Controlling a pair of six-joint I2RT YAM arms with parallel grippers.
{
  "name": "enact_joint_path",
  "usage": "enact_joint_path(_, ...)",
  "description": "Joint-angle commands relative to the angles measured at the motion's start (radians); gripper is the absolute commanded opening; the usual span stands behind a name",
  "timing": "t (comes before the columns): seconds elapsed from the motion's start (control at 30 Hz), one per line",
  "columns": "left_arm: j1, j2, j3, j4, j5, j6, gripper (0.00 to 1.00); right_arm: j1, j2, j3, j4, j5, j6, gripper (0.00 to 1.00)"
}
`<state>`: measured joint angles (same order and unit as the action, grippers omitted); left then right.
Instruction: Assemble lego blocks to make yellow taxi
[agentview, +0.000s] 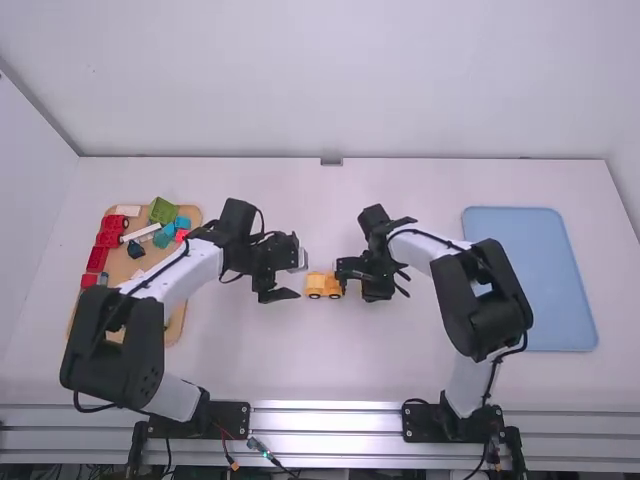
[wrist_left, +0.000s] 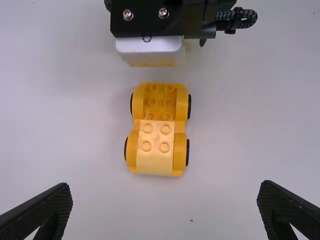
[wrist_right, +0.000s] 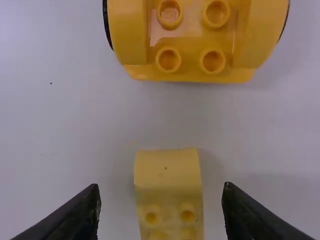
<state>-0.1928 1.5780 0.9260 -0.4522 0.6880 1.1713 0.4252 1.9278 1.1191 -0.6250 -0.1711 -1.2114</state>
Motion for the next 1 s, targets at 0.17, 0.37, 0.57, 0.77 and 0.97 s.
enact_joint_path(0.17, 0.003, -0.026, -0.017, -0.004, 0.027, 0.005, 0.99, 0.001, 0.01, -0.008, -0.01, -0.016, 0.003, 0.56)
enact_joint_path(0.37, 0.003, -0.026, -0.017, -0.005, 0.027, 0.005, 0.99, 0.002, 0.01, -0.009, -0.011, -0.011, 0.019, 0.49)
enact_joint_path(0.57, 0.003, -0.026, -0.017, -0.008, 0.027, 0.005, 0.99, 0.001, 0.01, -0.025, -0.01, -0.011, 0.018, 0.49)
enact_joint_path(0.77, 0.003, -0.026, -0.017, -0.008, 0.027, 0.005, 0.99, 0.001, 0.01, -0.055, 0.032, 0.02, 0.037, 0.48)
enact_joint_path(0.97, 0.003, -0.026, -0.017, -0.007, 0.026, 0.005, 0.99, 0.001, 0.01, -0.053, 0.033, 0.024, 0.037, 0.32)
